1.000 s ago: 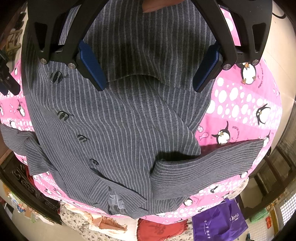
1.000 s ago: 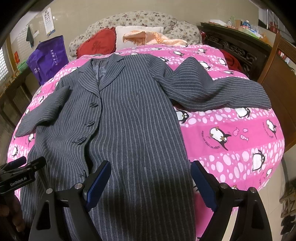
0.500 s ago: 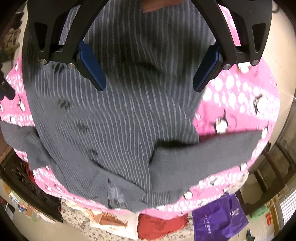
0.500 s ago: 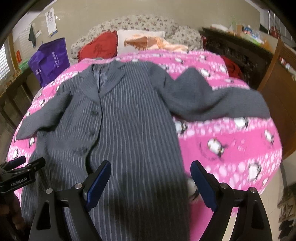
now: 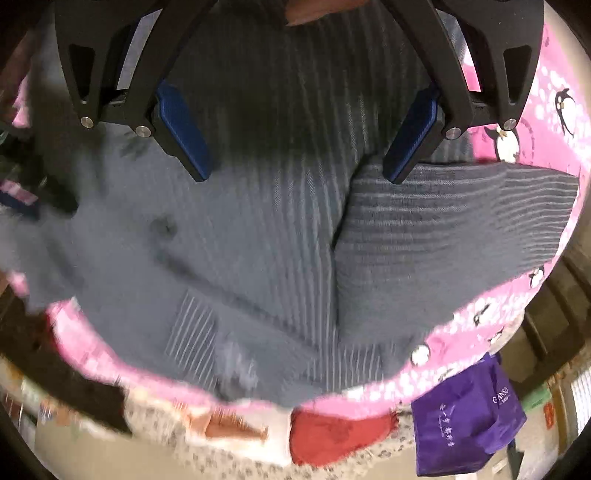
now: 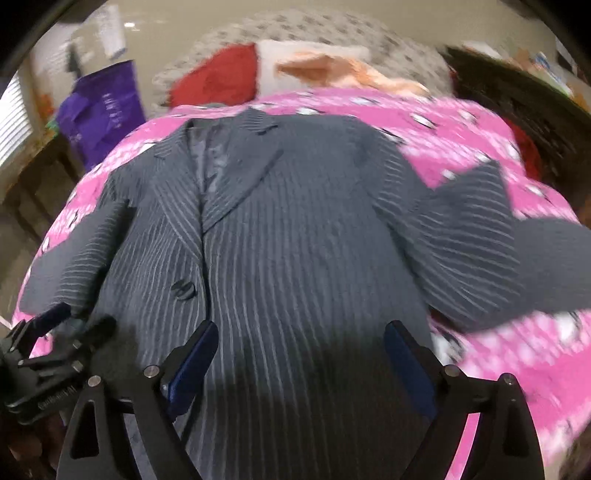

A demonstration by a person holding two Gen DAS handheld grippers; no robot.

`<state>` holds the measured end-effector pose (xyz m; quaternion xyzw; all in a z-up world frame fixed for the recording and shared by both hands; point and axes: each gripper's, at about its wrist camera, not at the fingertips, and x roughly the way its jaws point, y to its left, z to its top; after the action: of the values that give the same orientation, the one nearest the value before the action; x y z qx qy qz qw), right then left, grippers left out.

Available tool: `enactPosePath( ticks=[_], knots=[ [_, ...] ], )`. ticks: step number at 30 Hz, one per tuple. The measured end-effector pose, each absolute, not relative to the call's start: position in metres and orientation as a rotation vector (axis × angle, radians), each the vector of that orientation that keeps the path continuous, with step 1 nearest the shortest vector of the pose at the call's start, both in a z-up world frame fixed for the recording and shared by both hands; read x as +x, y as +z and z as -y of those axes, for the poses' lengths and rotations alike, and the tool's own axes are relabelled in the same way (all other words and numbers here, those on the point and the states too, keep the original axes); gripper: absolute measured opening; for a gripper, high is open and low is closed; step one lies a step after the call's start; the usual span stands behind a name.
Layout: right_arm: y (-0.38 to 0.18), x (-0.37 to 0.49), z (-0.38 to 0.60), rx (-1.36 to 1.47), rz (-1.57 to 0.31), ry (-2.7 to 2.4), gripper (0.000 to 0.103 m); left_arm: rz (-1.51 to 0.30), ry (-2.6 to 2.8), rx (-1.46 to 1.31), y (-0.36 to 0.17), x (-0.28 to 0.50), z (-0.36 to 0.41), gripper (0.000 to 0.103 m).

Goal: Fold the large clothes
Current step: 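Lower the left tool to the coat sleeve nearest it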

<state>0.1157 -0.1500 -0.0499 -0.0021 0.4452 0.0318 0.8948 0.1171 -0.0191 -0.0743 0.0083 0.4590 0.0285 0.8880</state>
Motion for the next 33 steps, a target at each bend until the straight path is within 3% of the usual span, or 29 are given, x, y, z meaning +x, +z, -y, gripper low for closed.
enactPosePath(
  ticks=[4,14,33],
  knots=[
    [-0.094,0.119,0.159,-0.012,-0.908,0.087,0.091,-0.922,0.040,-0.055,-0.089,0.110,0.008,0.096],
    [-0.100,0.125,0.167,0.059,-0.911,0.137,0.102,-0.917,0.050,-0.061,-0.092,0.114,0.010,0.101],
    [-0.100,0.102,0.163,0.036,-0.935,0.133,0.103,-0.931,0.045,-0.067,-0.094,0.110,0.007,0.102]
  ],
)
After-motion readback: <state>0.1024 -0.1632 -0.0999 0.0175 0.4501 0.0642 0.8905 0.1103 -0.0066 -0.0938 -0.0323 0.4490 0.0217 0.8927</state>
